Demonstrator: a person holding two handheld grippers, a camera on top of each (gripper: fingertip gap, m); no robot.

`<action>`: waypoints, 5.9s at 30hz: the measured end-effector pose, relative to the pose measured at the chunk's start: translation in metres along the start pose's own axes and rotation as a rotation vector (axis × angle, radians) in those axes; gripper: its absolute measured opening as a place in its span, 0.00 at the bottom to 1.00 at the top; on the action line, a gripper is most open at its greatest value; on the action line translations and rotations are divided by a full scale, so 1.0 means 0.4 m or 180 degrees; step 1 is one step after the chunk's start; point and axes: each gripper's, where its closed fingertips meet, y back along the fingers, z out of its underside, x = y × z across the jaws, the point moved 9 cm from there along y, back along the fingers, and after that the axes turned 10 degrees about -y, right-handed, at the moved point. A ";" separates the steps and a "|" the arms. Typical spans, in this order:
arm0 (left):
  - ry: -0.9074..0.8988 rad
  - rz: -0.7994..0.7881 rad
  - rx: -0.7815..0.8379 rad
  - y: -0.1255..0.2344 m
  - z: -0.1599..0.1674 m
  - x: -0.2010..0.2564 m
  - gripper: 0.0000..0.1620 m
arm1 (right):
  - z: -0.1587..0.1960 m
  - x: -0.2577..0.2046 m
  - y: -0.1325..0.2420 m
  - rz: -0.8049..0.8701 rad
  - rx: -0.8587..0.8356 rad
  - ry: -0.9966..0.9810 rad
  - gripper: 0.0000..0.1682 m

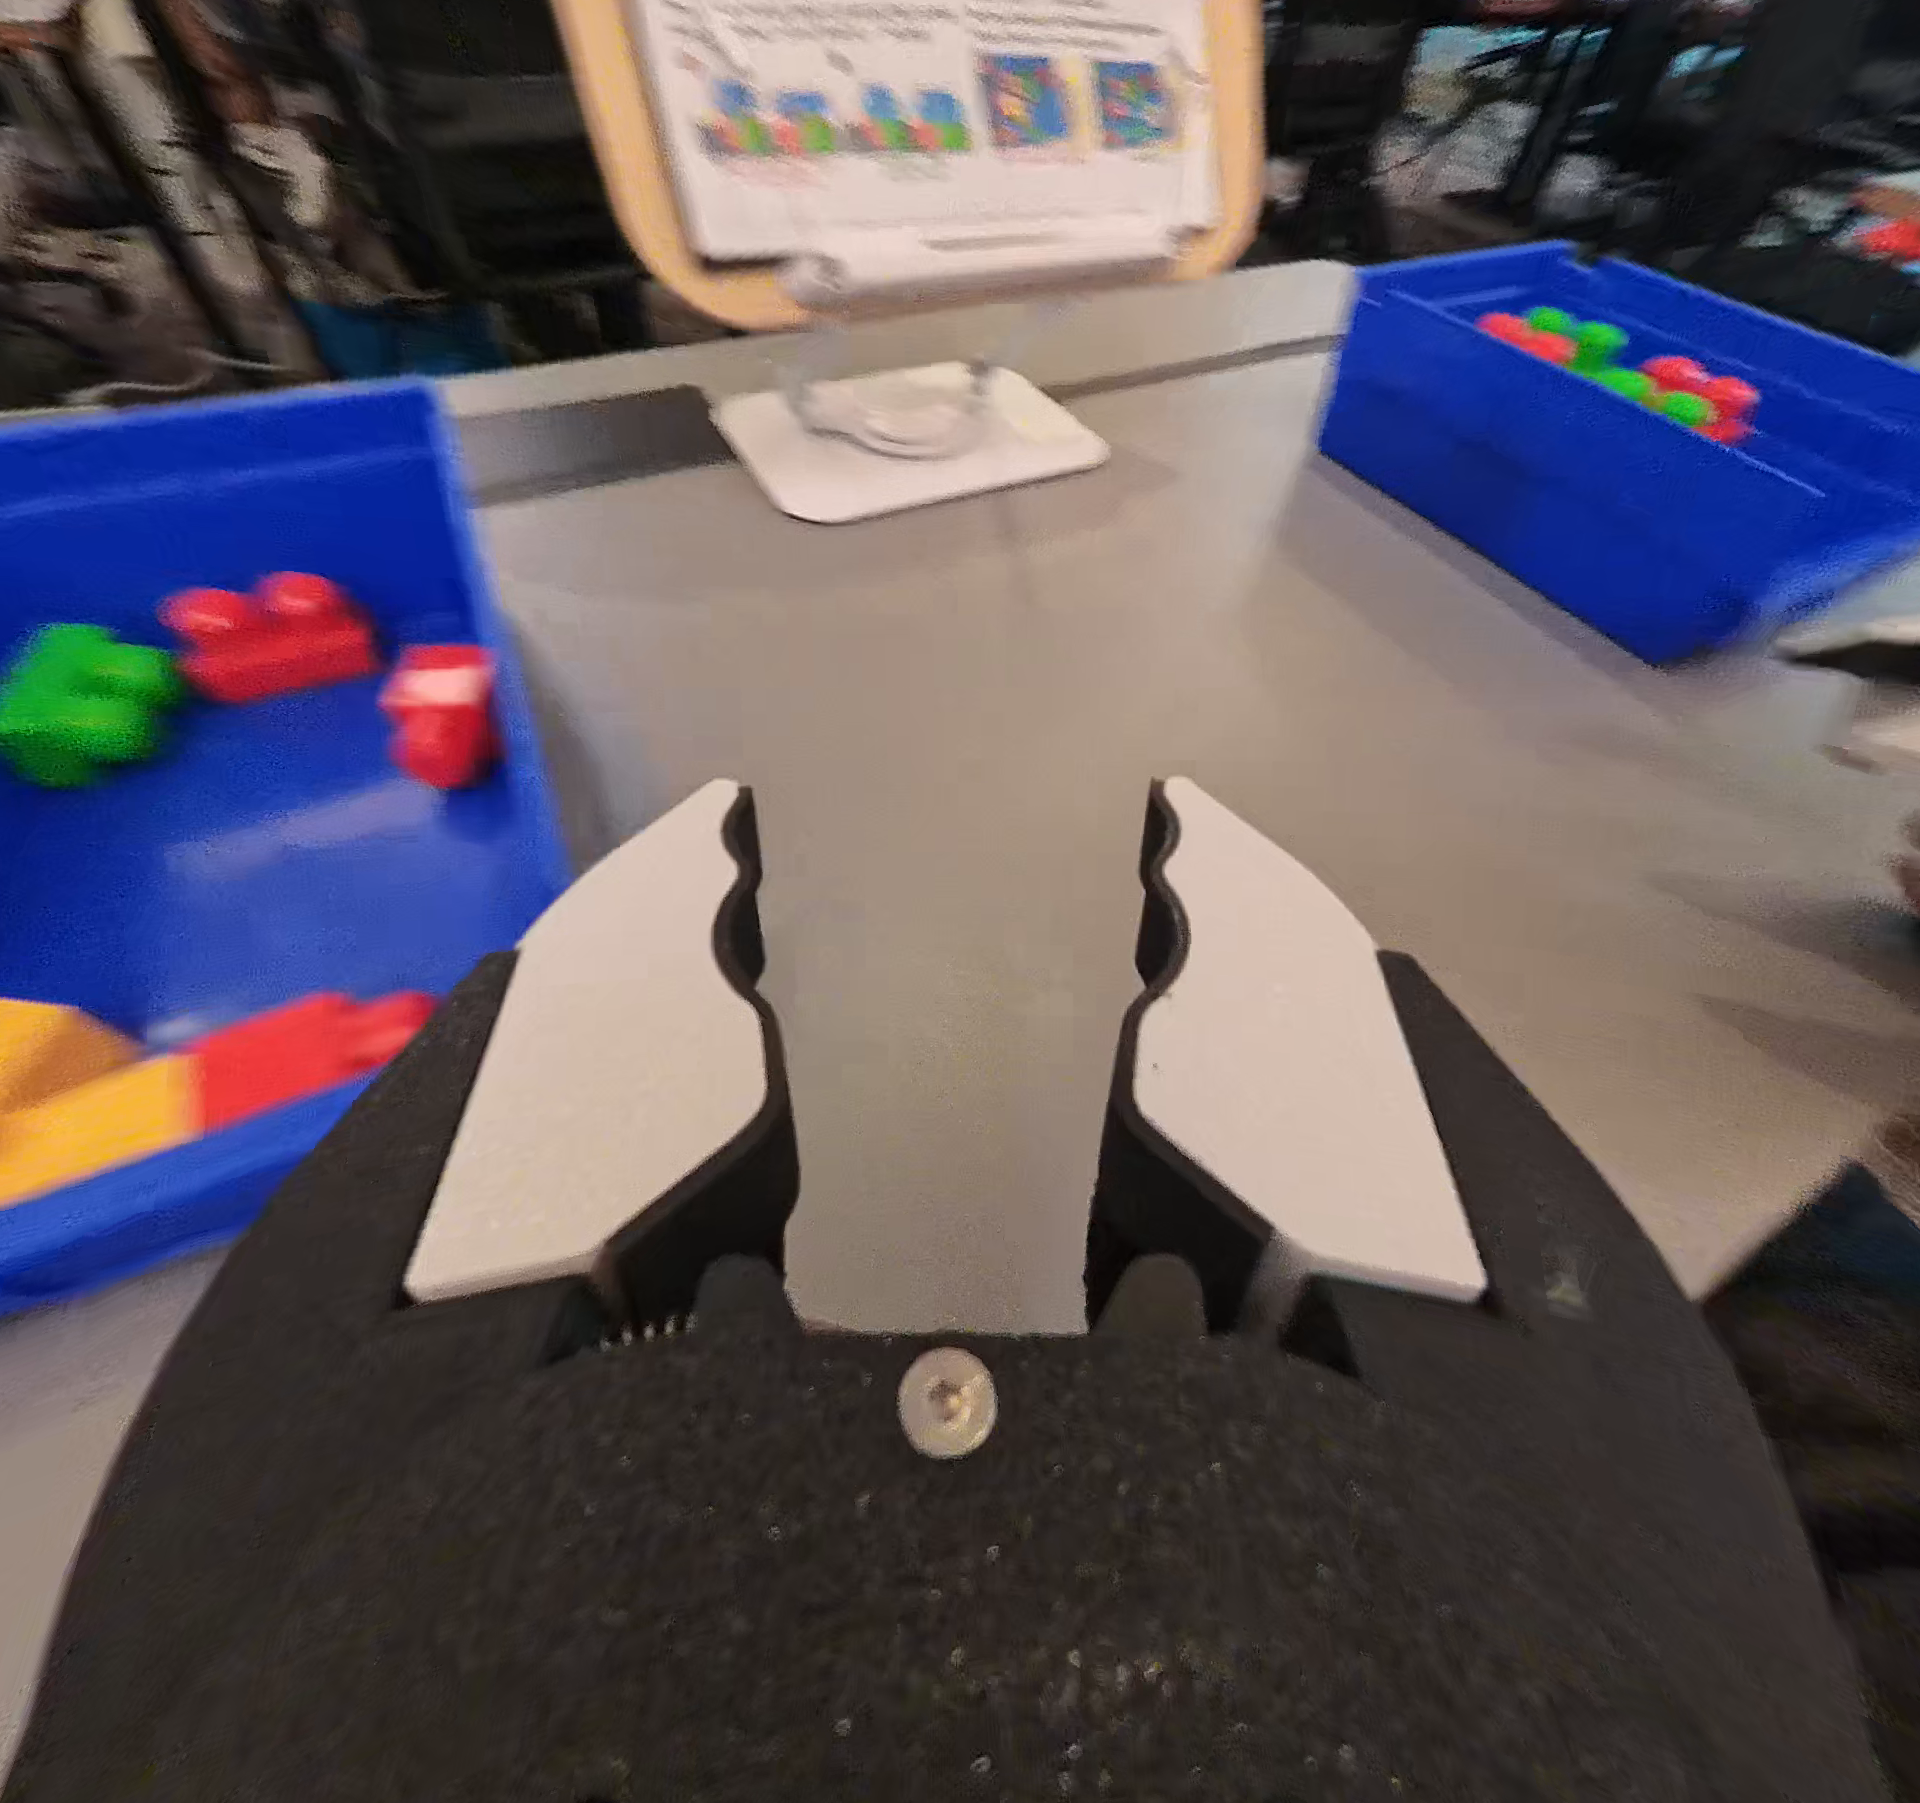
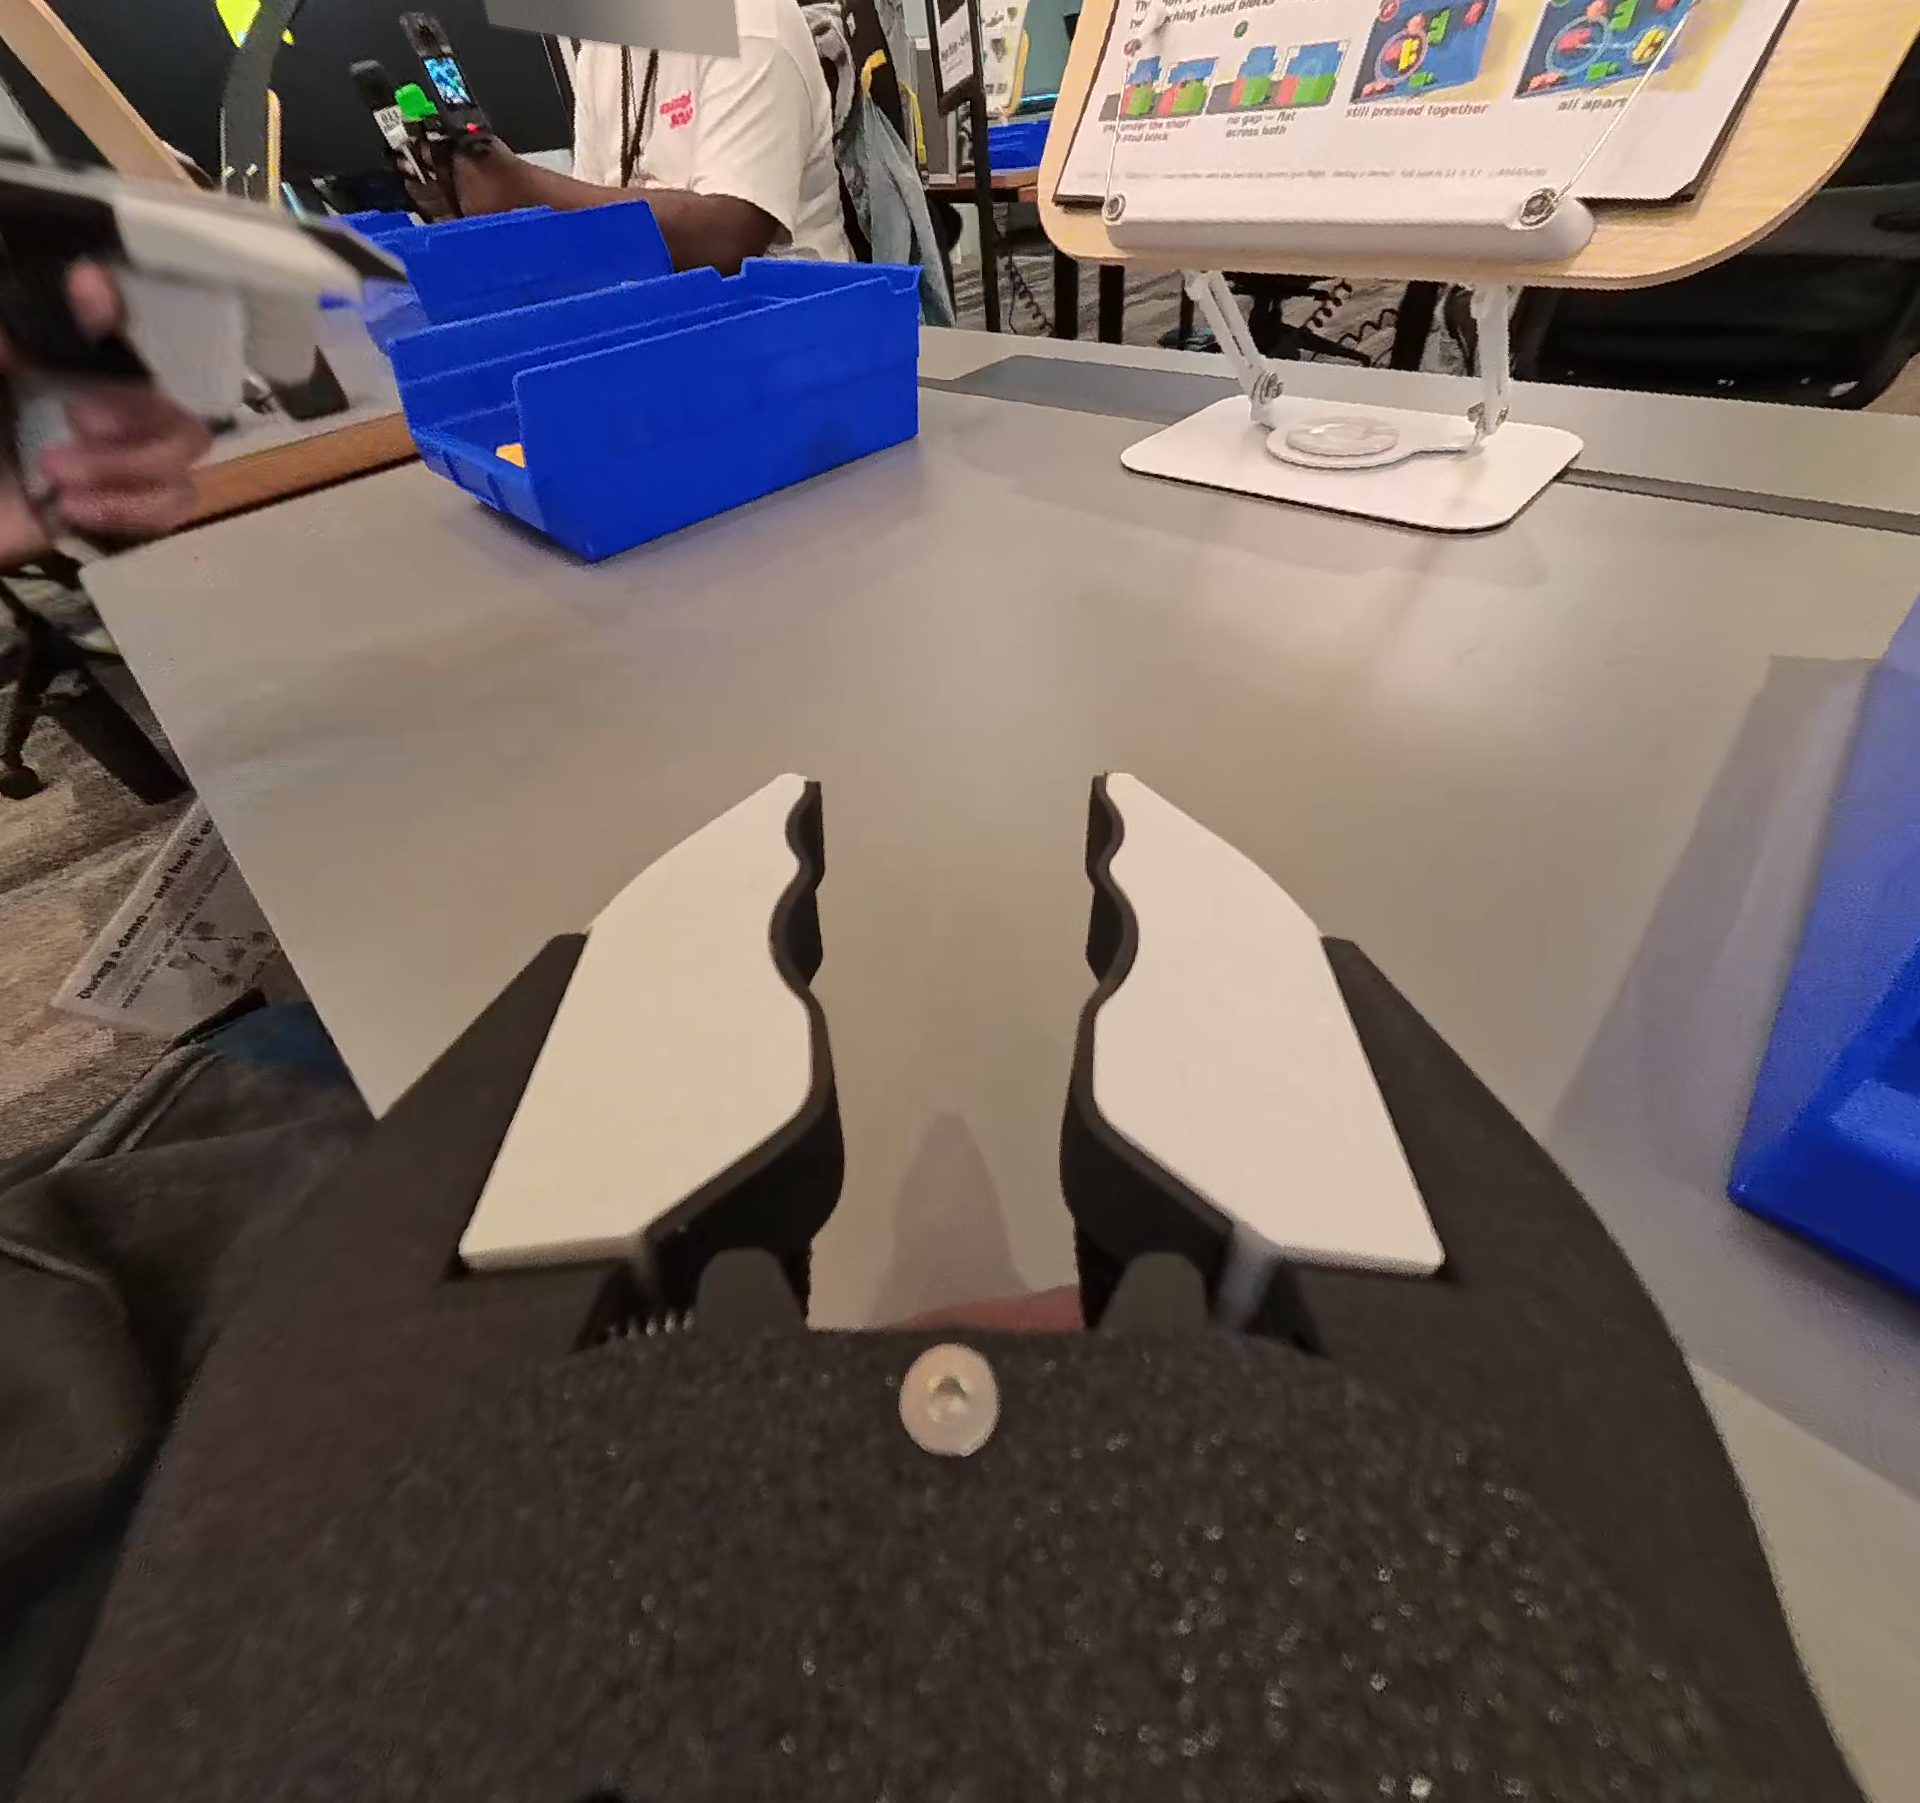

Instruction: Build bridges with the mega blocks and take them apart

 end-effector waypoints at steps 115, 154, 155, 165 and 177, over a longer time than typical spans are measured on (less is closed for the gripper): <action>0.0543 -0.0998 -0.1869 -0.582 0.124 -0.674 0.42 | 0.013 -0.019 -0.037 -0.0145 -0.0423 0.0180 0.24; -0.0954 0.1174 -0.1757 -0.540 0.030 0.181 0.52 | 0.003 -0.032 -0.002 -0.0116 -0.0334 0.0179 0.24; -0.0892 0.1148 -0.1643 -0.506 0.026 0.177 0.52 | 0.004 -0.032 -0.001 -0.0128 -0.0341 0.0169 0.24; 0.0423 -0.0354 -0.0335 0.024 0.160 0.029 0.54 | 0.009 -0.037 -0.004 -0.0142 -0.0374 0.0226 0.24; 0.0296 -0.0337 -0.0888 0.088 0.170 -0.136 0.51 | 0.011 -0.050 -0.046 -0.0315 -0.0466 0.0245 0.24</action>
